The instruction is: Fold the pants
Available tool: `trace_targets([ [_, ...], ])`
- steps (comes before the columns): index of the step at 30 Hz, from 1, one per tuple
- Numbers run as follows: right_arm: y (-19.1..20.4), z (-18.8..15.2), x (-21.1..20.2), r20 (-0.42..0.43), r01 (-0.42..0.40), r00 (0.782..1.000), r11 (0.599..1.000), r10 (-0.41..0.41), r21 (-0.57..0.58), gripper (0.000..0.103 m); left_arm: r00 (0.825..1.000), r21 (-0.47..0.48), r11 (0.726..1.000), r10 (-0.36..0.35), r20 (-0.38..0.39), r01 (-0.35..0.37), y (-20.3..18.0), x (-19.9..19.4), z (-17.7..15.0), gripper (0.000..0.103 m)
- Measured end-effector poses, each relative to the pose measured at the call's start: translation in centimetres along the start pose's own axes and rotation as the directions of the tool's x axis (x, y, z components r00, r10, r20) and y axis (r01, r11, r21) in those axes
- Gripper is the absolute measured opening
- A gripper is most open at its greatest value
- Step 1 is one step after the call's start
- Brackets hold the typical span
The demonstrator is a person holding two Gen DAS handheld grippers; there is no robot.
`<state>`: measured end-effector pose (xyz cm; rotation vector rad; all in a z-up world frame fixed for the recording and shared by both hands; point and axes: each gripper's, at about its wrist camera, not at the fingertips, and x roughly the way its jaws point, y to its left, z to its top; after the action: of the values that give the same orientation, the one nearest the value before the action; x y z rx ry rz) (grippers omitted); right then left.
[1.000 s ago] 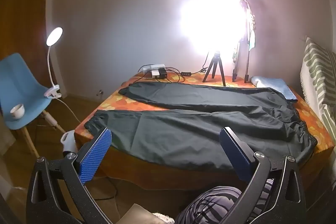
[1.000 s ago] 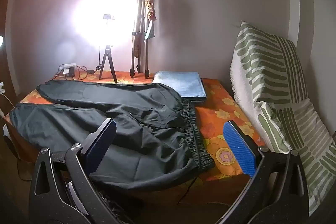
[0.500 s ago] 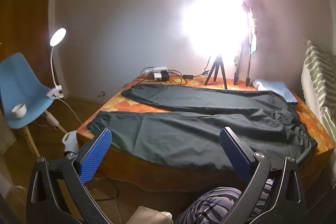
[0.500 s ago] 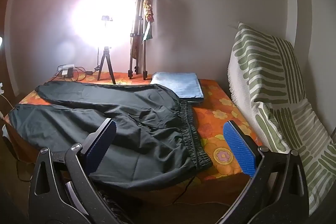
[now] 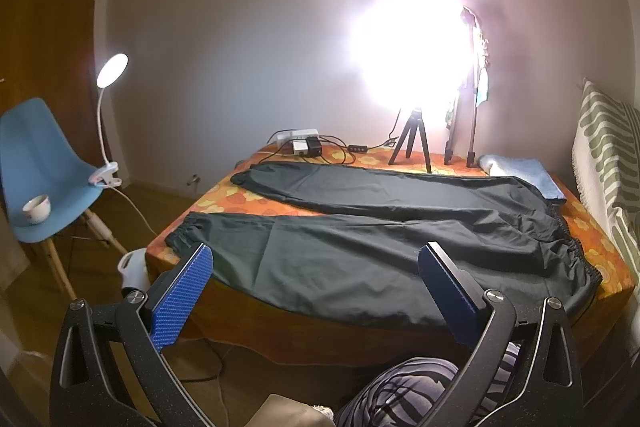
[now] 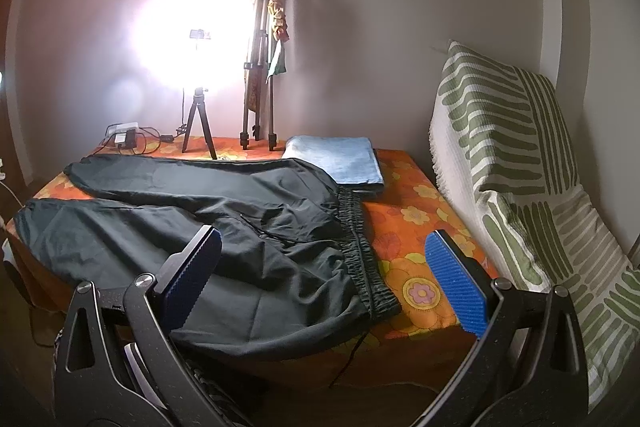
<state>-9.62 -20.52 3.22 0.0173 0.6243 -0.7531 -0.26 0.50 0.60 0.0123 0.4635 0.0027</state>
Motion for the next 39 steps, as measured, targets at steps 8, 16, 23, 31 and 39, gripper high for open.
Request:
trace_targets([
  [8, -0.11, -0.19, -0.01, 0.001, -0.001, 1.000, 1.000, 0.001, 0.002, 0.103, 1.000, 0.001, 1.000, 0.001, 0.003, -0.001, -0.03, -0.20, -0.07, 0.102],
  [16, -0.11, -0.25, -0.03, 0.002, -0.001, 1.000, 1.000, 0.001, 0.000, 0.103, 1.000, 0.003, 1.000, 0.007, 0.006, -0.007, -0.14, -0.43, -0.07, 0.102],
  [23, 0.00, -0.23, 0.01, 0.001, 0.001, 1.000, 1.000, -0.001, 0.001, 0.103, 1.000, 0.003, 1.000, 0.007, 0.006, -0.007, -0.12, -0.44, -0.07, 0.102],
  [31, 0.01, -0.23, 0.00, 0.001, 0.001, 1.000, 1.000, -0.001, 0.001, 0.103, 1.000, 0.004, 1.000, 0.008, 0.009, -0.008, -0.12, -0.47, -0.12, 0.102],
  [39, 0.03, -0.22, -0.02, 0.002, 0.002, 1.000, 1.000, -0.002, 0.002, 0.103, 1.000, 0.004, 1.000, 0.010, 0.007, -0.010, -0.09, -0.47, -0.15, 0.102],
])
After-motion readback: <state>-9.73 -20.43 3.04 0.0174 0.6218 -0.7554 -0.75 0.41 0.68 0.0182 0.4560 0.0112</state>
